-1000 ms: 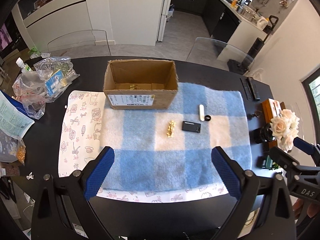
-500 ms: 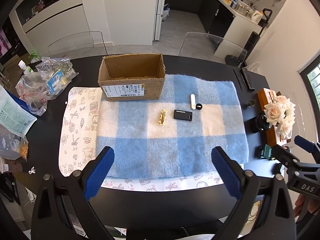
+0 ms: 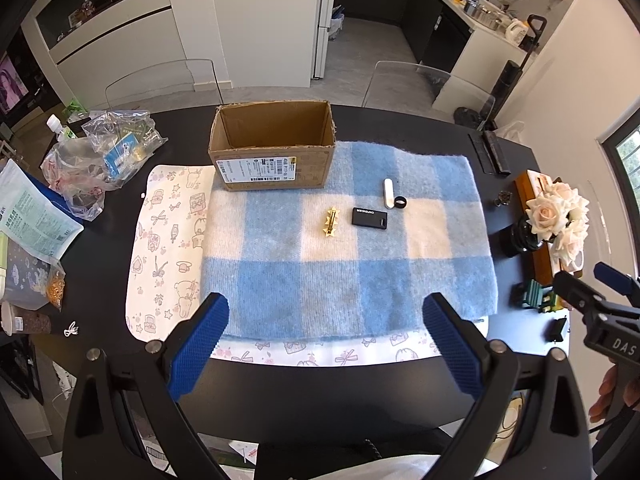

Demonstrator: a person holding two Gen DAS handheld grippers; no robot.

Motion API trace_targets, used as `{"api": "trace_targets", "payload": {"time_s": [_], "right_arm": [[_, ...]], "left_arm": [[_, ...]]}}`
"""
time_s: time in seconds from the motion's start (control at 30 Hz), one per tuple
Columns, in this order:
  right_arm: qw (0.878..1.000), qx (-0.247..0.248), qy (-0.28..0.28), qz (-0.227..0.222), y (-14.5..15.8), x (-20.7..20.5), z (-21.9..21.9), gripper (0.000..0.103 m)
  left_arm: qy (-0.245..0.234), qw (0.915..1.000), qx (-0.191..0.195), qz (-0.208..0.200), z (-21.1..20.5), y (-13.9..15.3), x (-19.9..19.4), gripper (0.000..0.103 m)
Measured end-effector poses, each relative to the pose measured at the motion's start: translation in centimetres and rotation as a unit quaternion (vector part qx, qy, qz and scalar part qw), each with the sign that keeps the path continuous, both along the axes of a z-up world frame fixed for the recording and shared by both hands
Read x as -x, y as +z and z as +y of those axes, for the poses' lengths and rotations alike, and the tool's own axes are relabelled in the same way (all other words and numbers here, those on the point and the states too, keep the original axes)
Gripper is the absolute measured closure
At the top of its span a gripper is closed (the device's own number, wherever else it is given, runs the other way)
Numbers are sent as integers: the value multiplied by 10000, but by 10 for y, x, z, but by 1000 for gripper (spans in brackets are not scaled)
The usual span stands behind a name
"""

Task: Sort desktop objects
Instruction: 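Withdraw both grippers from the box back over the blanket, then grasp the gold star hair clip with the left gripper while the right approaches the black hair tie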

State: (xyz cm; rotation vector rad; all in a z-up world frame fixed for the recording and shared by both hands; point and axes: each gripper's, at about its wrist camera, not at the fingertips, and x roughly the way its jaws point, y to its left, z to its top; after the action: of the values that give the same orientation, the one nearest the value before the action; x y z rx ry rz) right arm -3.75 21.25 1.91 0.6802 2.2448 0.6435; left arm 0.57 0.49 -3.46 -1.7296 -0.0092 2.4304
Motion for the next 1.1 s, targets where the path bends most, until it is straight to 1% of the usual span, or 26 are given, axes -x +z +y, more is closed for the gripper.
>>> {"api": "trace_targets", "payload": {"time_s": [0.27,0.7,0.87,1.1], "right_arm": [[9999,-91,52,-54,-2,-3,9,0],[9996,-213,164,-86,-18,-5,31,0],[9994,-282,194,-77,-27,-7,41,0],[9990,-349,276,-25,-49,-3,60,0]], "left_arm": [[15,10000,24,-11,-3,-1,5,6],[0,10000,-30,-29,2,-11,31,6],[7,10000,-30,-69,6,-16,44,6],[27,9998,-17,-208,9,-34,62,6]]}}
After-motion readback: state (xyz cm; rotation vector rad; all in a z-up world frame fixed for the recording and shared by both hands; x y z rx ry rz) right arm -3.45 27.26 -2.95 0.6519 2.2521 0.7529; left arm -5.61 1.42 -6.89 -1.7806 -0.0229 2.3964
